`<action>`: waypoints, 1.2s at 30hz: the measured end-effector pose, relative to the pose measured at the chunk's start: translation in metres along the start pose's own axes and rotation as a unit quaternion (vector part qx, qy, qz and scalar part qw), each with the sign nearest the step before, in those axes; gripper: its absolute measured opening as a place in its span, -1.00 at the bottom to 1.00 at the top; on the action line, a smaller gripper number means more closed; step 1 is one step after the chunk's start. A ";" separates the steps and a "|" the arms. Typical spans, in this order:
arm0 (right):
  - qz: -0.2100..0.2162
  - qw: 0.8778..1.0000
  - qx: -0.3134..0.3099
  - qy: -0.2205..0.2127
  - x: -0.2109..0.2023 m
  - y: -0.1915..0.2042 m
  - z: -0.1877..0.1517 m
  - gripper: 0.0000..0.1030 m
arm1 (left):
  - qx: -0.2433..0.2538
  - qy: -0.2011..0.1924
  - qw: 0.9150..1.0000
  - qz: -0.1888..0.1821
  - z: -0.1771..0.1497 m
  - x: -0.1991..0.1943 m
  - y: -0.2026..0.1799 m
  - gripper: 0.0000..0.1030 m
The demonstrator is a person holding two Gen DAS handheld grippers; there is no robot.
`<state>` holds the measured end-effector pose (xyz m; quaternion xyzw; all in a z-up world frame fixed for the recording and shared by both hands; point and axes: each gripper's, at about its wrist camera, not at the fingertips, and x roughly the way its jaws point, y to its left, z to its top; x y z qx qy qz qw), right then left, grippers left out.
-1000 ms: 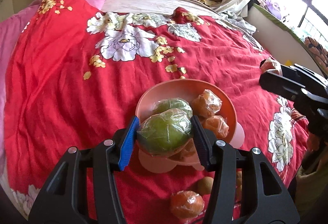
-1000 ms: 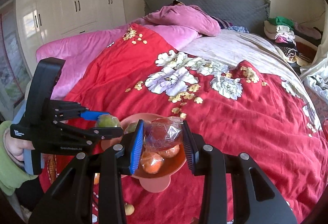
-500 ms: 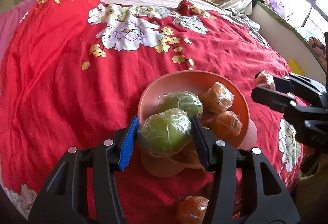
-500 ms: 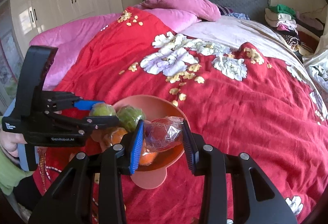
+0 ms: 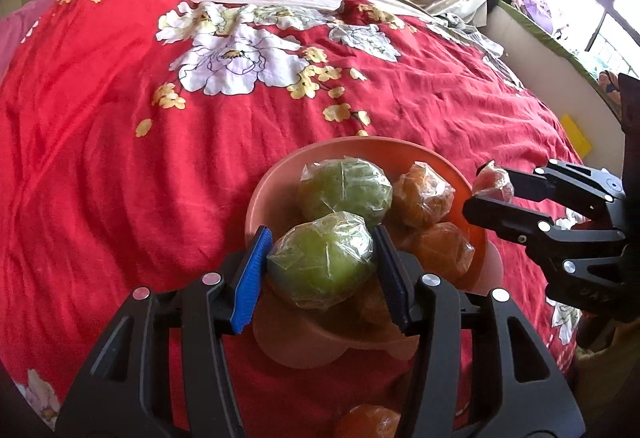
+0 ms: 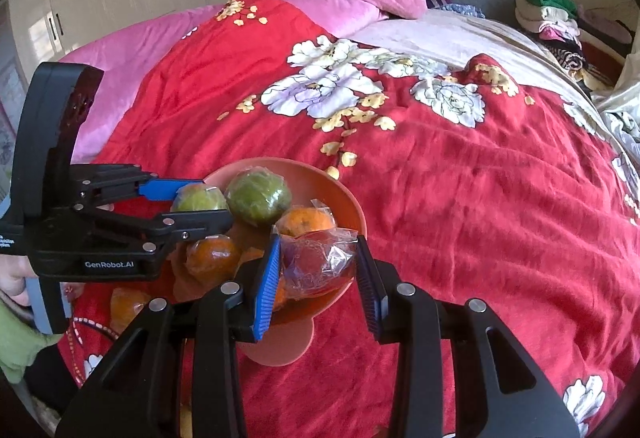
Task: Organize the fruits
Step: 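Open both tools to drop the green fruit and clear bag into the bowl, then move both open tools back toward the remaining wrapped orange and longans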
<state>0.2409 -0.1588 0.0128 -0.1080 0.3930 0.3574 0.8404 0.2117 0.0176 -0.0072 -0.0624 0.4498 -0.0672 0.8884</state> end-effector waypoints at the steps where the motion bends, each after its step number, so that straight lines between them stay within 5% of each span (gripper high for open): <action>1: 0.000 1.000 0.002 0.000 0.000 -0.001 0.000 -0.31 | 0.000 0.000 1.000 -0.001 0.000 0.000 0.000 -0.15; 19: 0.005 1.000 0.011 -0.012 -0.010 -0.004 0.000 0.06 | 0.002 0.000 1.000 0.003 0.000 -0.001 -0.001 -0.15; 31: 0.010 0.999 0.012 -0.031 -0.026 -0.001 0.002 0.36 | -0.001 -0.026 1.000 0.011 0.004 -0.025 -0.001 0.05; 36: 0.007 0.999 0.007 -0.039 -0.035 0.004 0.002 0.59 | -0.006 -0.042 0.999 0.011 0.002 -0.041 0.000 0.28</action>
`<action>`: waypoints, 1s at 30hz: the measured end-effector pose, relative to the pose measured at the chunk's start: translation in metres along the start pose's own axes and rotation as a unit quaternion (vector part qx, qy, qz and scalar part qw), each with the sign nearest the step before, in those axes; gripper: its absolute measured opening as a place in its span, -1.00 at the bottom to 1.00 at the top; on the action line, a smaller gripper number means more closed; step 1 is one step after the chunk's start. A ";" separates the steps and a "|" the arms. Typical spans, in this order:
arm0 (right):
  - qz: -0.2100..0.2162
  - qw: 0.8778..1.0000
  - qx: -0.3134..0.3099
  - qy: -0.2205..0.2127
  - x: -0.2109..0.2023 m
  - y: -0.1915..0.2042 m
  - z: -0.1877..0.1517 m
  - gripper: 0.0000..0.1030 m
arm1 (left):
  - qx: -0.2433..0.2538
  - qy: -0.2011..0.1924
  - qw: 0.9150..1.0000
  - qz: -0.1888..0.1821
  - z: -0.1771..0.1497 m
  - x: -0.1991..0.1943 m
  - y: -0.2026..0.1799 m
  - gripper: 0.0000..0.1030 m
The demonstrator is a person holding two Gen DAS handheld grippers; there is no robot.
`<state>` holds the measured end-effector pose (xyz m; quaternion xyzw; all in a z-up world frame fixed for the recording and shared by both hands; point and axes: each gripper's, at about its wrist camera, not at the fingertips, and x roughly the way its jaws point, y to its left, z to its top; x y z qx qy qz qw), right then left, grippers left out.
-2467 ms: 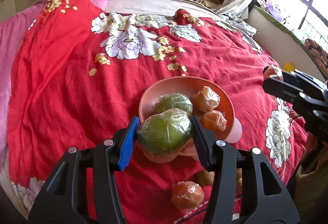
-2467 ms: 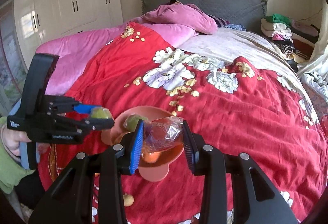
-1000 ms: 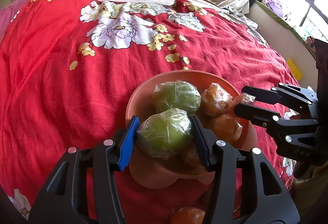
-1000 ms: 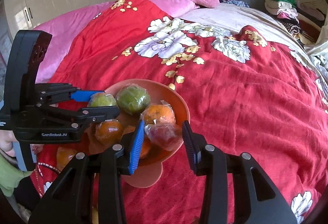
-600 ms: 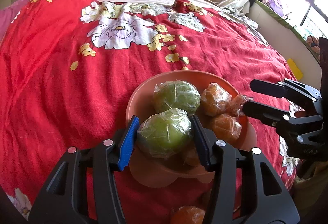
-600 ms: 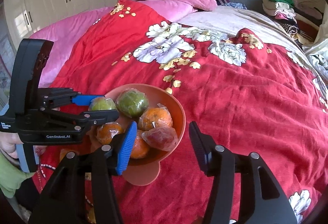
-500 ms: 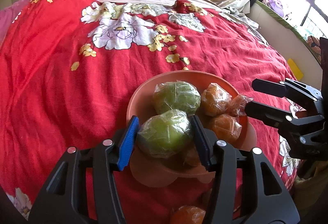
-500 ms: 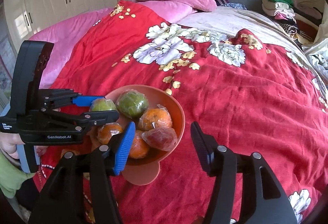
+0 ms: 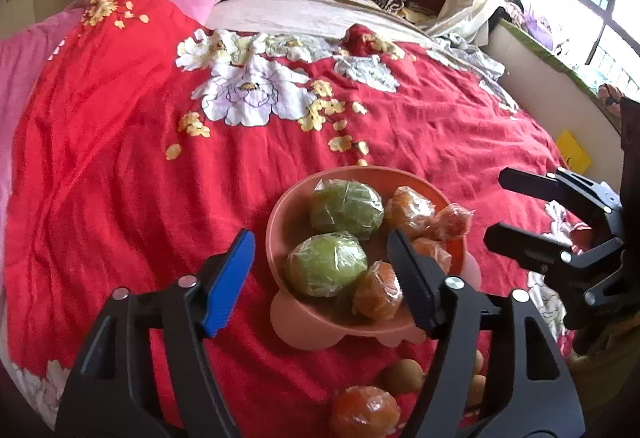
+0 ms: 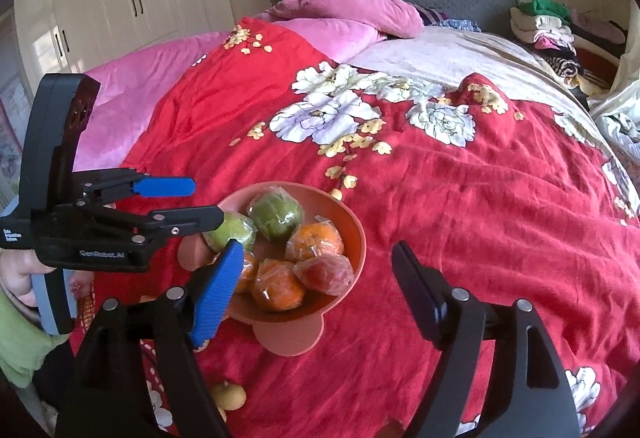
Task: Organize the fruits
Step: 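Move both open tools back toward the remaining wrapped orange and longans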
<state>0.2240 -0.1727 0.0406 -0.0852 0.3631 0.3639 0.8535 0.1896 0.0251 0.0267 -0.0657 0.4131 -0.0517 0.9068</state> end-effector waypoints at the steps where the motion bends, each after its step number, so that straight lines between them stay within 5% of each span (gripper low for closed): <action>1: -0.001 1.000 -0.001 -0.002 -0.001 0.001 0.000 0.62 | 0.001 -0.004 1.000 0.002 0.000 -0.003 0.000 0.31; 12: -0.004 1.000 -0.010 -0.029 -0.026 0.019 -0.001 0.79 | 0.008 -0.035 0.999 0.028 -0.008 -0.035 -0.001 0.81; 30: -0.006 1.000 -0.010 -0.020 -0.047 0.038 -0.027 0.82 | 0.019 -0.035 0.999 0.036 -0.028 -0.058 -0.011 0.81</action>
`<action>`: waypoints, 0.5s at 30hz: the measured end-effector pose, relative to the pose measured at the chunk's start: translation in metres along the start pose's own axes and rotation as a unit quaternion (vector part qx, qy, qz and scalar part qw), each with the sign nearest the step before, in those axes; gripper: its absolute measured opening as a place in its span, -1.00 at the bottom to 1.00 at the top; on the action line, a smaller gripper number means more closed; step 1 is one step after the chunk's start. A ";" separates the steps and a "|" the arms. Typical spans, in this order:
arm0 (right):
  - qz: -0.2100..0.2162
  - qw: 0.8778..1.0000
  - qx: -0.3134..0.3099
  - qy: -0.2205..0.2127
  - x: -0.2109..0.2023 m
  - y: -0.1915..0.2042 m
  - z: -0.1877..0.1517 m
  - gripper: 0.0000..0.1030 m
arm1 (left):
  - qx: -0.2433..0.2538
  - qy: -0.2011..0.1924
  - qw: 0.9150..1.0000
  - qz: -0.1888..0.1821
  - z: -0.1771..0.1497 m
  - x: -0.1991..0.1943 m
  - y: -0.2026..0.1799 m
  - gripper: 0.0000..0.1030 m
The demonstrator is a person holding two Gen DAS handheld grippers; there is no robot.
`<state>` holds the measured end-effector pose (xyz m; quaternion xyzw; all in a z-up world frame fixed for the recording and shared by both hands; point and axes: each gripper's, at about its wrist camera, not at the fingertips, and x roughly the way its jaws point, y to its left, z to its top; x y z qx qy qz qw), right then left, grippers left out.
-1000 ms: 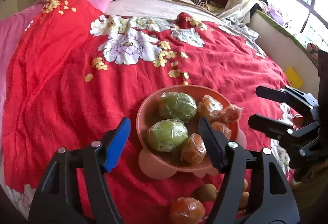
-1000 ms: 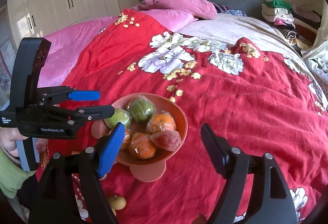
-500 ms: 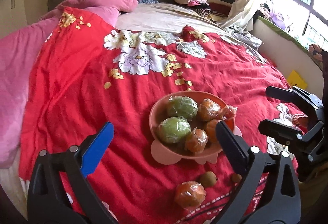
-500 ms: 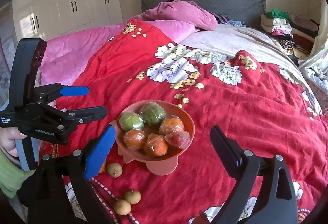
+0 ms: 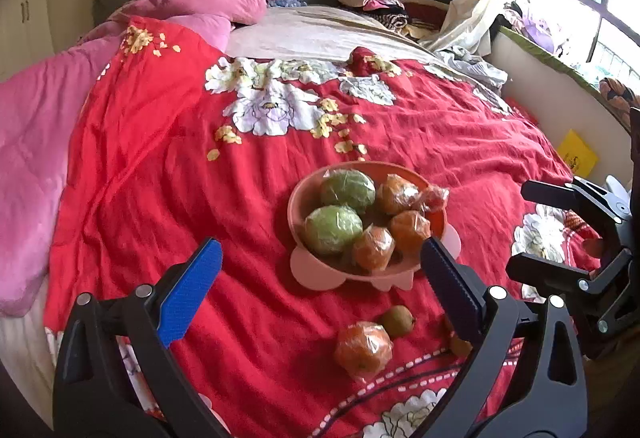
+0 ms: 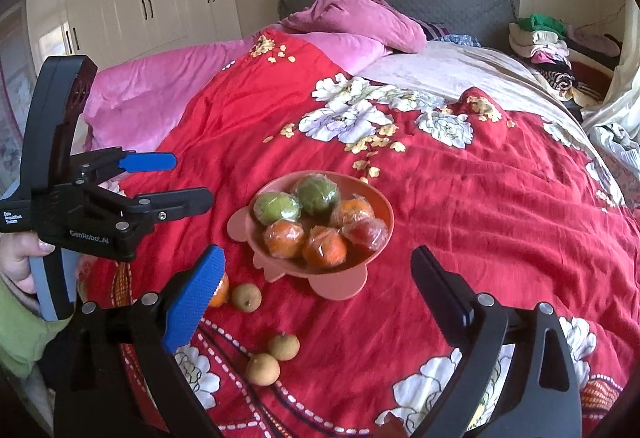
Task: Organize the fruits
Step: 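Move both open tools back toward the remaining wrapped orange and longans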
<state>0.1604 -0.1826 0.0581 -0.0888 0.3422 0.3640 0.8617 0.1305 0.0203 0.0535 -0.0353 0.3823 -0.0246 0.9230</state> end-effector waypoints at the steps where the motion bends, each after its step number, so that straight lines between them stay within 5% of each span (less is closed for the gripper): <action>1: 0.000 1.000 0.002 0.003 0.000 0.000 -0.002 0.82 | 0.000 0.001 1.000 -0.001 -0.002 0.000 -0.001 0.81; 15: -0.004 0.999 0.012 0.034 0.001 0.008 -0.022 0.82 | 0.006 0.013 1.000 -0.007 -0.019 -0.006 -0.006 0.81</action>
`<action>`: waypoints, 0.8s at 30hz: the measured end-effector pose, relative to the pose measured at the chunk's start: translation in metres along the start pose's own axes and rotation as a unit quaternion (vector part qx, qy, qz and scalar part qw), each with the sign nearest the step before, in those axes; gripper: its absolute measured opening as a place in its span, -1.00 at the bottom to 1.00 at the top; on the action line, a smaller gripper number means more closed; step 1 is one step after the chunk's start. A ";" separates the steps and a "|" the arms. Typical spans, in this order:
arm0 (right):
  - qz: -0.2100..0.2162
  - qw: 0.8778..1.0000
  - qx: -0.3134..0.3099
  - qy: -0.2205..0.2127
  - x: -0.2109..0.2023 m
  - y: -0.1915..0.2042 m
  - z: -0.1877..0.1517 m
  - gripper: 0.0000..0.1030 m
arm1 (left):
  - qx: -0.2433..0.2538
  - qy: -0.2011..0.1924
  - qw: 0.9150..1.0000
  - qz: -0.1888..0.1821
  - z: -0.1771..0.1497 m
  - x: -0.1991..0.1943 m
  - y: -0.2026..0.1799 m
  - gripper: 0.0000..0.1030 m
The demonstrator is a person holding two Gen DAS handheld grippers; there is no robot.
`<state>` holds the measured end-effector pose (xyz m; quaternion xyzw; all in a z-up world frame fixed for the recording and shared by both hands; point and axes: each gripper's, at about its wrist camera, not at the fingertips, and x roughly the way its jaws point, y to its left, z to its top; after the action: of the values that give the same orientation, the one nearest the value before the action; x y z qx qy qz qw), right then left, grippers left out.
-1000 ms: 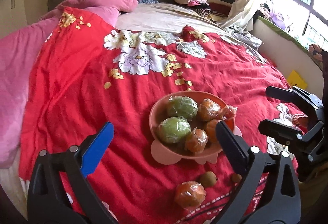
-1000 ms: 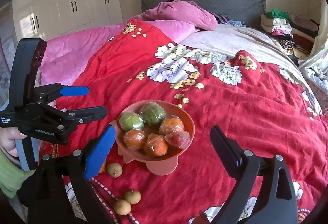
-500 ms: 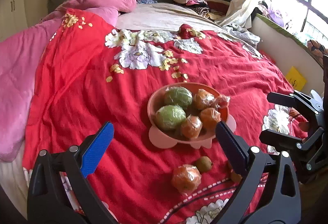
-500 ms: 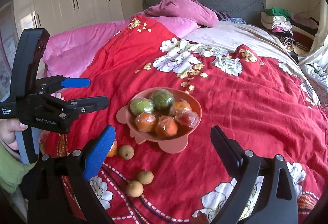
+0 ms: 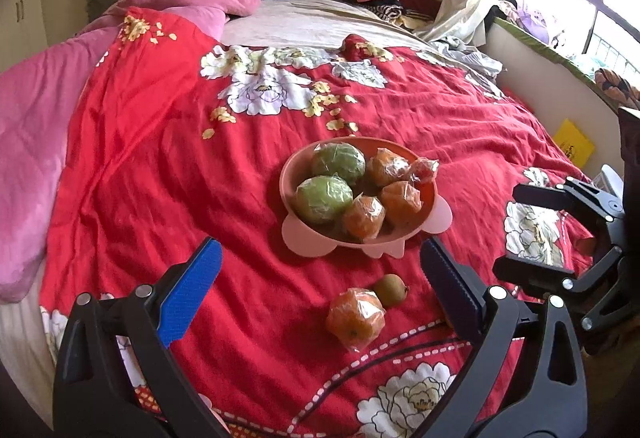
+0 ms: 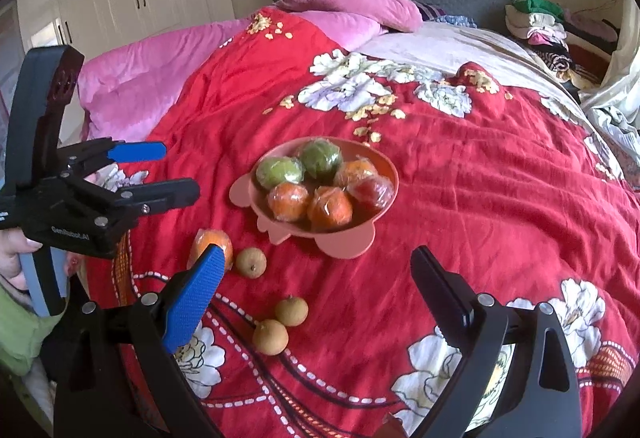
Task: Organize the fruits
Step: 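Move both open tools back toward the remaining wrapped orange and longans, then grasp the wrapped orange with the left tool while the right tool grasps a brown longan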
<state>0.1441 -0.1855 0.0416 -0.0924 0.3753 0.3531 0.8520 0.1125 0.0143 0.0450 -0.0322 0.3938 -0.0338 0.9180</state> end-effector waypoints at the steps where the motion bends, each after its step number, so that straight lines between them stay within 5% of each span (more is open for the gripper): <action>1: 0.001 1.000 0.000 0.002 0.001 0.001 -0.001 0.82 | 0.000 0.000 1.000 0.000 -0.001 -0.001 0.000 0.81; 19: -0.009 0.999 0.010 0.031 0.005 0.003 -0.016 0.81 | 0.004 0.022 1.000 -0.007 -0.027 -0.001 0.003 0.81; 24: -0.007 0.999 0.010 0.049 0.013 0.004 -0.020 0.62 | 0.015 0.036 0.999 -0.012 -0.037 0.005 -0.002 0.81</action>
<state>0.1362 -0.1840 0.0189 -0.1035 0.4193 0.3388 0.8359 0.0889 0.0108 0.0162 -0.0222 0.4255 -0.0516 0.9032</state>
